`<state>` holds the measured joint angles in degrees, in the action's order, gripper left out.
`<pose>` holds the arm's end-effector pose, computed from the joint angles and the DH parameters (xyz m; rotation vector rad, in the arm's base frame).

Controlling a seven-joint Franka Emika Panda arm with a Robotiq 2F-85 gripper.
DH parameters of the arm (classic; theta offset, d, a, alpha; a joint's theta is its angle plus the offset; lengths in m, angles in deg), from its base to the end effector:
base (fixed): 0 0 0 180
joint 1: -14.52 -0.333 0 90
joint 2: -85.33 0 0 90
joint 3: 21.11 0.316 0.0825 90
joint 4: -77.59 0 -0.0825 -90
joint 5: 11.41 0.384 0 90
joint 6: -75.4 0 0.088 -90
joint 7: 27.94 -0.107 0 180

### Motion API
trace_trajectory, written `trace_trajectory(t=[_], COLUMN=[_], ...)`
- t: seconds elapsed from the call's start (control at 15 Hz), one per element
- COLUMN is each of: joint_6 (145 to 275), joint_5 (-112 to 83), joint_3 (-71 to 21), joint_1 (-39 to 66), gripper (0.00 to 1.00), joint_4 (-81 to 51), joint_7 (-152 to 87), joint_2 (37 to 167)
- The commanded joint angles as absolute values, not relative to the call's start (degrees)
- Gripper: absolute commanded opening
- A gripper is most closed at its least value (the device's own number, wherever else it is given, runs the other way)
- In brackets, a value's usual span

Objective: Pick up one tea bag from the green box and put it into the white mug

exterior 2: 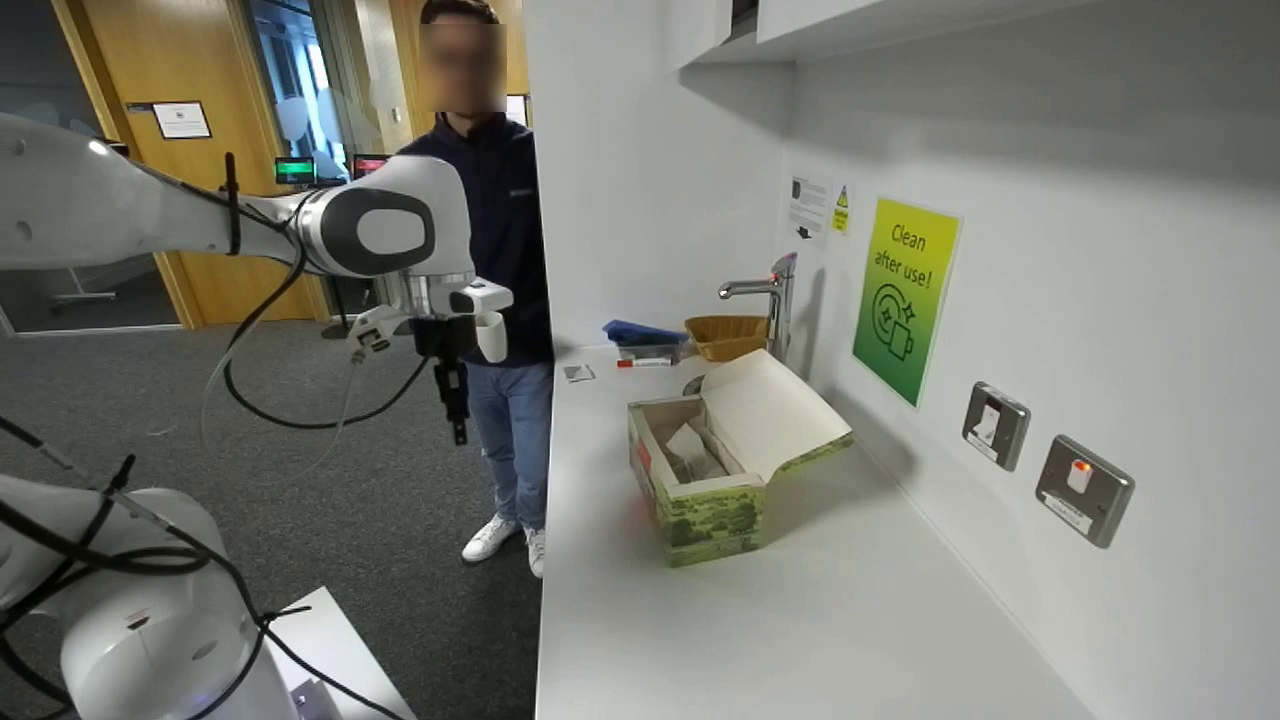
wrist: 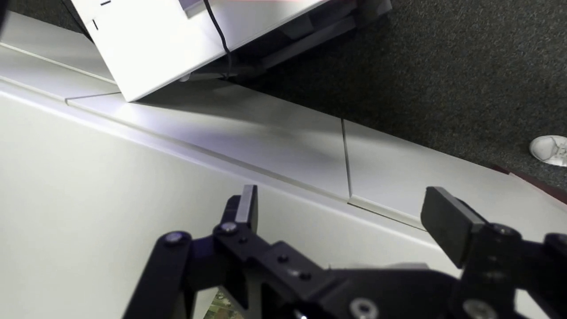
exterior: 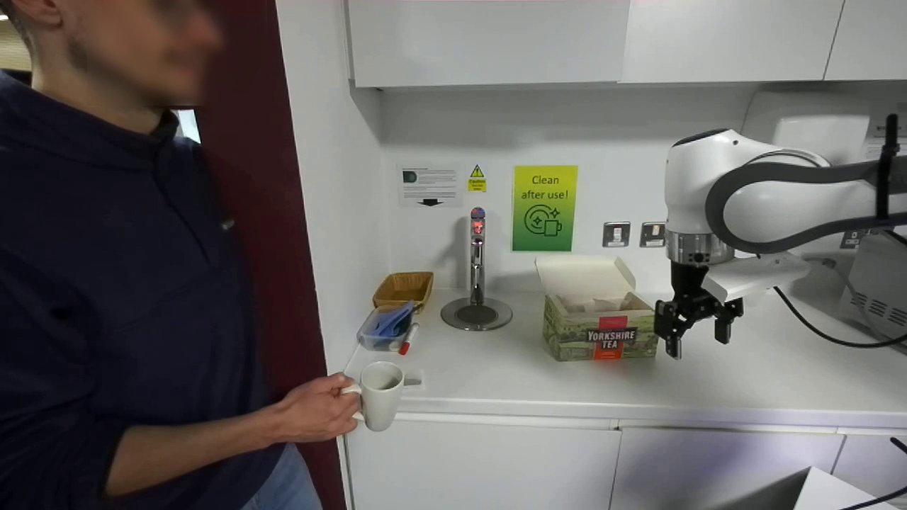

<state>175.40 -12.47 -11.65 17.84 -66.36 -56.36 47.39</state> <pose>0.3381 0.0387 0.4878 2.9266 -0.6310 -0.1106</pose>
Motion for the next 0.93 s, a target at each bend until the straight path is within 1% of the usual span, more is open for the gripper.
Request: trace_trajectory(t=[0.0, 0.87], joint_6=[174.14, 172.83], joint_5=[-13.93, -14.74], joint_3=[-12.83, -15.65], joint_1=[18.84, 19.73], gripper=[1.00, 1.00], joint_4=[-62.26, -51.08], joint_7=[-54.89, -54.55], joint_2=[50.41, 58.49])
